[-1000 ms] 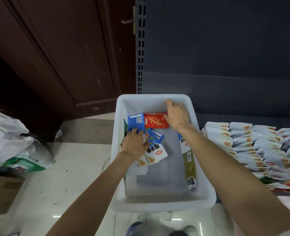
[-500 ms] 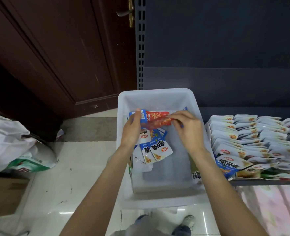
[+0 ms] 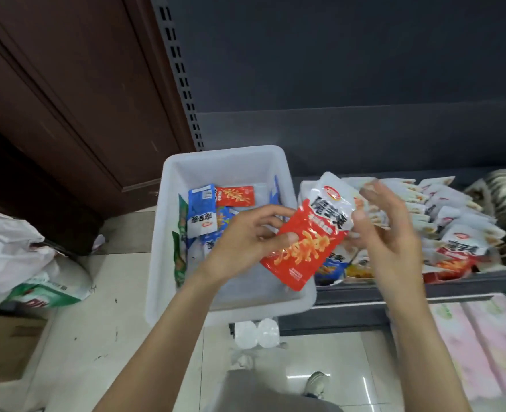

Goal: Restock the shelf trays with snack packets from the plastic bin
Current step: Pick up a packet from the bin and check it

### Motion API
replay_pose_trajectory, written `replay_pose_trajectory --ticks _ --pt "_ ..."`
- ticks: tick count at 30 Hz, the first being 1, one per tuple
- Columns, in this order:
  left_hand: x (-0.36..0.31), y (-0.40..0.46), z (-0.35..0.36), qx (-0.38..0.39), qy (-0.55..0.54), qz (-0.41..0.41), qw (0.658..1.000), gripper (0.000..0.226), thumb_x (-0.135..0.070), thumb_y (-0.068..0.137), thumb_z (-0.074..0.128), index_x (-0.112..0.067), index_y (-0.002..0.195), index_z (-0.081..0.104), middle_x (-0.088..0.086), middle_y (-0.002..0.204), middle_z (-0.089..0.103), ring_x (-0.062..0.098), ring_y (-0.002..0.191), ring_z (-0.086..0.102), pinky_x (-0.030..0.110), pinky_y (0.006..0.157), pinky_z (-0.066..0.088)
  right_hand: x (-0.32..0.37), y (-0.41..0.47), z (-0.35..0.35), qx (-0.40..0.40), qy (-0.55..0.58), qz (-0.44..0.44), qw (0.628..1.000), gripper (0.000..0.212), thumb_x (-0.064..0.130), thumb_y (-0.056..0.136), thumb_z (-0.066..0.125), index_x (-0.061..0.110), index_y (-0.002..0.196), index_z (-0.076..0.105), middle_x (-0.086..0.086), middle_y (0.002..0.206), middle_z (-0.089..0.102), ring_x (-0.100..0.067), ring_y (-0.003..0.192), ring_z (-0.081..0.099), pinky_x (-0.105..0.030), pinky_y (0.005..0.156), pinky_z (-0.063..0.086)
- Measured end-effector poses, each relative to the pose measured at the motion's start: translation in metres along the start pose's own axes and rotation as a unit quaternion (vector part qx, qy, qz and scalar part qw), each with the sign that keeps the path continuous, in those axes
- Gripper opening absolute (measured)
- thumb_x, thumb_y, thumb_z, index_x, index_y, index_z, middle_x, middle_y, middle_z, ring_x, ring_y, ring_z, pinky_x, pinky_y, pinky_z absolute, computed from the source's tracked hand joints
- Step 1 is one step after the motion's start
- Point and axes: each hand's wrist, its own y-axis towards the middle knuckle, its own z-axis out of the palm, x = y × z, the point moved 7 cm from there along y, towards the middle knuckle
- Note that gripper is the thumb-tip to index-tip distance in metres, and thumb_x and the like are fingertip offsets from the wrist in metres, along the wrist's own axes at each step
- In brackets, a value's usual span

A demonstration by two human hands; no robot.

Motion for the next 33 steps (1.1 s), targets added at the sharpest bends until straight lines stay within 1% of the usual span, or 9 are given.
replay_pose_trajectory --ticks 2,5,9,15,19,23,28,30,33 --pt "-0.014 0.000 0.037 0.040 0.044 0.045 0.997 0.027 -0.020 0.079 0.073 -0.037 0.097 0.063 -0.003 0.091 0.068 0.014 0.074 0.063 0.022 0.067 0.050 -0.010 -0.005 -0.038 0.008 0.026 0.086 0.996 0.046 0.032 0.081 0.062 0.033 0.125 0.048 0.010 0.093 0.069 -0.002 0.076 0.067 -0.018 0.056 0.053" --pt "-0.023 0.008 0.093 0.082 0.115 0.077 0.987 0.026 -0.024 0.080 0.073 -0.039 0.099 0.066 -0.007 0.095 0.068 0.006 0.074 0.060 0.020 0.068 0.049 -0.020 -0.010 -0.099 0.035 0.021 0.102 0.994 0.015 0.018 0.080 0.066 0.018 0.095 0.067 0.006 0.070 0.071 -0.005 0.059 0.059 -0.017 0.049 0.048" --pt "-0.028 0.024 0.174 0.092 0.226 0.102 0.964 0.025 -0.028 0.081 0.072 -0.036 0.103 0.065 -0.017 0.088 0.064 0.003 0.073 0.060 0.031 0.074 0.054 -0.033 -0.020 -0.182 -0.033 -0.042 0.061 0.997 0.012 0.010 0.080 0.070 0.020 0.075 0.072 0.007 0.068 0.070 -0.006 0.056 0.058 -0.018 0.051 0.049" --pt "-0.046 0.055 0.262 -0.012 0.380 0.224 0.897 0.021 -0.031 0.082 0.069 -0.025 0.103 0.067 -0.006 0.100 0.070 0.015 0.090 0.064 0.033 0.082 0.051 -0.035 -0.024 -0.264 -0.149 -0.124 -0.039 0.980 0.005 0.034 0.084 0.069 0.032 0.088 0.072 0.009 0.078 0.073 -0.011 0.073 0.069 -0.029 0.069 0.054" --pt "-0.042 0.084 0.270 -0.083 0.506 0.235 0.826 0.035 -0.037 0.082 0.068 -0.026 0.114 0.063 -0.003 0.125 0.058 0.019 0.120 0.047 0.039 0.102 0.032 -0.039 -0.004 -0.280 -0.185 -0.218 -0.132 0.949 0.013 0.015 0.089 0.064 0.007 0.096 0.071 -0.001 0.090 0.070 -0.014 0.082 0.064 -0.031 0.077 0.052" --pt "-0.021 0.100 0.261 -0.074 0.535 0.182 0.822 0.038 -0.045 0.087 0.057 -0.027 0.121 0.058 -0.004 0.128 0.055 0.018 0.122 0.042 0.037 0.105 0.030 -0.060 0.016 -0.267 -0.155 -0.291 -0.167 0.929 0.011 0.006 0.088 0.065 0.005 0.095 0.072 0.000 0.089 0.068 -0.004 0.081 0.058 -0.011 0.076 0.043" --pt "-0.010 0.103 0.258 -0.069 0.512 0.173 0.838 0.035 -0.045 0.089 0.054 -0.025 0.116 0.061 -0.004 0.122 0.059 0.017 0.116 0.048 0.039 0.101 0.039 -0.103 0.030 -0.239 -0.052 -0.356 -0.161 0.919 0.012 0.008 0.085 0.068 0.008 0.096 0.073 -0.006 0.092 0.072 -0.016 0.079 0.068 -0.023 0.078 0.052" --pt "-0.008 0.103 0.258 -0.066 0.505 0.173 0.843 0.033 -0.043 0.089 0.054 -0.025 0.116 0.061 -0.003 0.121 0.059 0.017 0.115 0.049 0.043 0.100 0.041 -0.116 0.031 -0.230 -0.027 -0.396 -0.143 0.907 0.010 0.010 0.084 0.069 0.012 0.093 0.073 -0.005 0.091 0.073 -0.022 0.078 0.070 -0.033 0.068 0.058" --pt "-0.008 0.102 0.257 -0.059 0.489 0.189 0.850 0.034 -0.044 0.090 0.054 -0.024 0.117 0.061 -0.003 0.120 0.060 0.017 0.115 0.050 0.047 0.100 0.042 -0.115 0.032 -0.228 -0.067 -0.478 -0.121 0.867 0.016 0.016 0.077 0.076 0.015 0.092 0.070 -0.003 0.086 0.070 -0.025 0.074 0.067 -0.028 0.052 0.051"
